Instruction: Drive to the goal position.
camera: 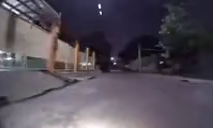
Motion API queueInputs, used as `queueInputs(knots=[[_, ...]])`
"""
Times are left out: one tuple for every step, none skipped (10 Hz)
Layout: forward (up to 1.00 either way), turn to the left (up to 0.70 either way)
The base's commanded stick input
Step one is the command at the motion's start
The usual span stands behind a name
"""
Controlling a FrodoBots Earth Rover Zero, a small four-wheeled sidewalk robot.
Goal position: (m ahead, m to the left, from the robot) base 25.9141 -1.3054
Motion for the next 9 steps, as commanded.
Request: queueInputs(knots=[[1.0, 0.0], [1.0, 0.0], [1.0, 0.0], [1.0, 0.0], [1.0, 0.0], [1.0, 0.0], [1.0, 0.0], [1.0, 0.0], [1.0, 0.0]])
